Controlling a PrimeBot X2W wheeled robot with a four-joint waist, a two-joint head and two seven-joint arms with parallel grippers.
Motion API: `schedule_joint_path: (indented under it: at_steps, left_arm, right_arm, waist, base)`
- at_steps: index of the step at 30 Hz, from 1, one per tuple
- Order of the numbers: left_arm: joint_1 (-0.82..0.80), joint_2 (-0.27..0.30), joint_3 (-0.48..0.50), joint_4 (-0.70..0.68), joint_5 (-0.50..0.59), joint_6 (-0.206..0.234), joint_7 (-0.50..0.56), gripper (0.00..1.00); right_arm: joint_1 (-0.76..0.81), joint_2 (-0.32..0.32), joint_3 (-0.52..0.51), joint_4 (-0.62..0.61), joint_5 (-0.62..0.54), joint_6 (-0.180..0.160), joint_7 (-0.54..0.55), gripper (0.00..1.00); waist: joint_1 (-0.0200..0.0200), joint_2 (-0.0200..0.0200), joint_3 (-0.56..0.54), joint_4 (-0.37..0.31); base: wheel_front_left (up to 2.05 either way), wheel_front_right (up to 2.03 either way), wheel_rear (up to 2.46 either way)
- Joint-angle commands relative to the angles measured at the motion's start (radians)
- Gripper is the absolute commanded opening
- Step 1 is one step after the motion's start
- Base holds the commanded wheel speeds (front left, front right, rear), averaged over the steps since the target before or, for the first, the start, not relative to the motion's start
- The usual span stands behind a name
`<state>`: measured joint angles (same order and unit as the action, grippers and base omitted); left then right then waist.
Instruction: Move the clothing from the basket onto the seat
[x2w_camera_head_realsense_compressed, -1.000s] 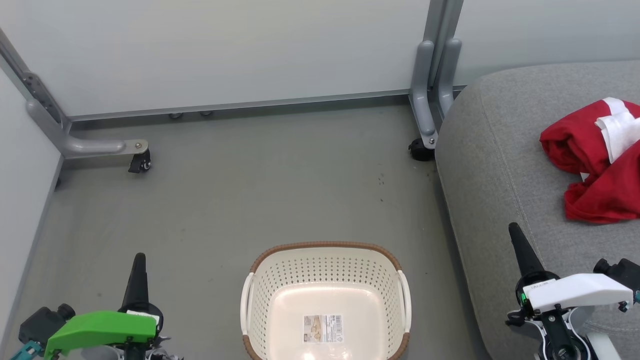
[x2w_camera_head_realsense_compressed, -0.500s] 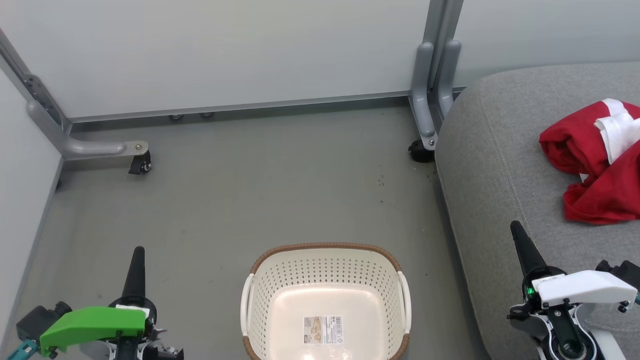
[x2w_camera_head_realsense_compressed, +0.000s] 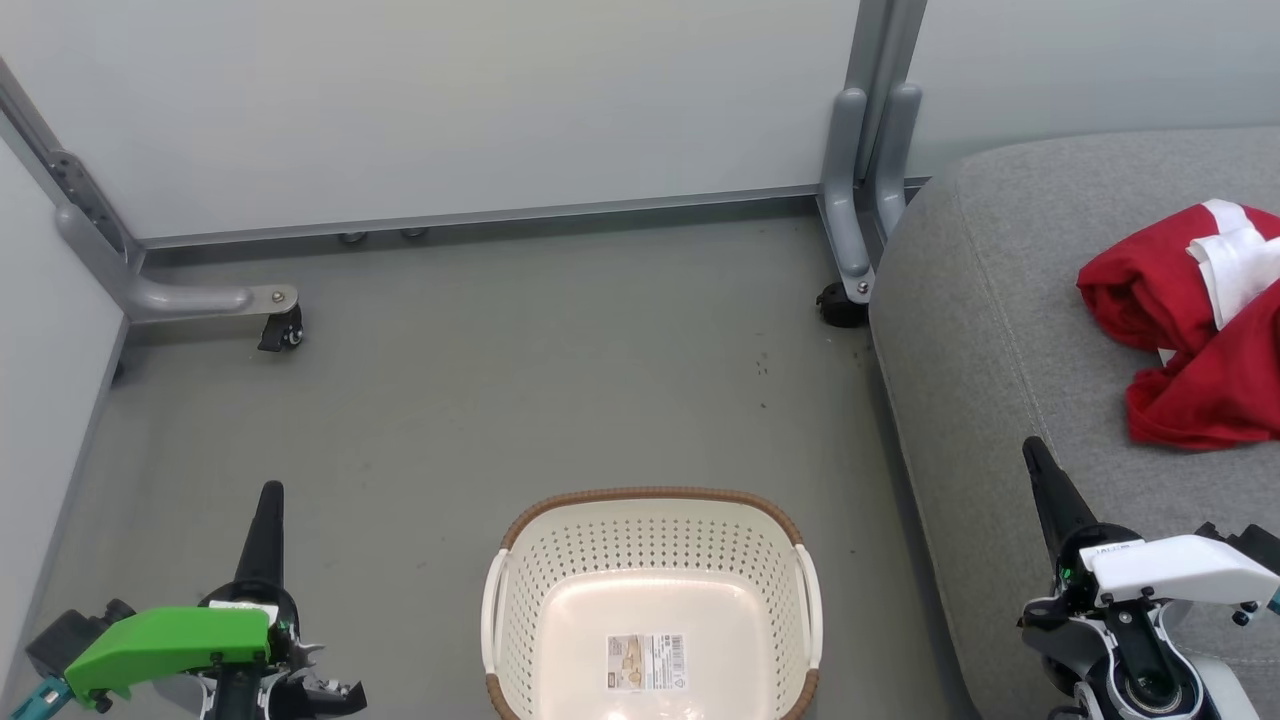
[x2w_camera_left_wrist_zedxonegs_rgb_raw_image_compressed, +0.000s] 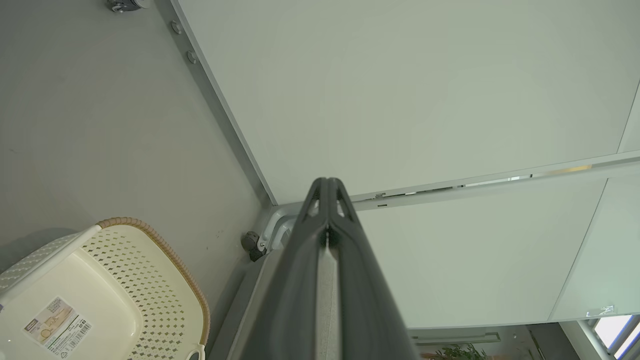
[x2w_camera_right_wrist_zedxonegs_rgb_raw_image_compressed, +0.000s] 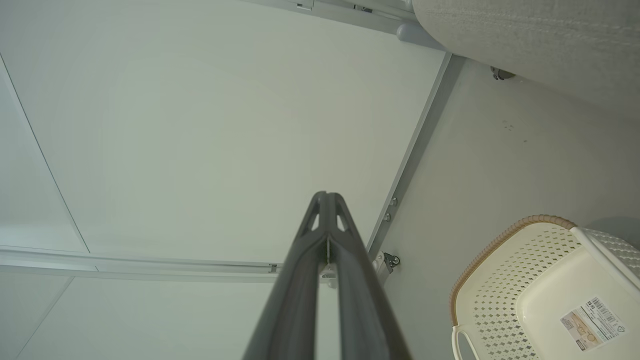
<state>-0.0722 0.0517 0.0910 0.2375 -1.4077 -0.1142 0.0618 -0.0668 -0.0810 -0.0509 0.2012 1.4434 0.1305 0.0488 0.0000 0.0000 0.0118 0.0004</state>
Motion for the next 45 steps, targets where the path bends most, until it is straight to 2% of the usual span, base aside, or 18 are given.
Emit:
schedule_joint_path:
  at_steps: [1, 27, 45]
  left_arm:
    - [-0.022, 0.002, 0.005, 0.000, -0.024, -0.007, 0.008, 0.00]
    - [-0.044, -0.001, 0.026, 0.009, -0.209, -0.020, 0.055, 0.00]
    - [-0.043, -0.001, 0.025, 0.009, -0.207, -0.019, 0.056, 0.00]
  right_arm:
    - [-0.018, -0.002, -0.004, 0.002, 0.022, 0.000, 0.005, 0.00]
    - [-0.044, 0.006, -0.030, 0.045, 0.201, 0.000, 0.039, 0.00]
    - [-0.043, 0.011, -0.037, 0.045, 0.192, 0.000, 0.046, 0.00]
  waist:
    - [0.0000, 0.0000, 0.000, 0.000]
    - [0.0000, 0.0000, -0.009, 0.000]
    - [0.0000, 0.0000, -0.009, 0.000]
  base:
    - [0.00, 0.00, 0.00]
    - [0.00, 0.00, 0.00]
    - [0.00, 0.00, 0.00]
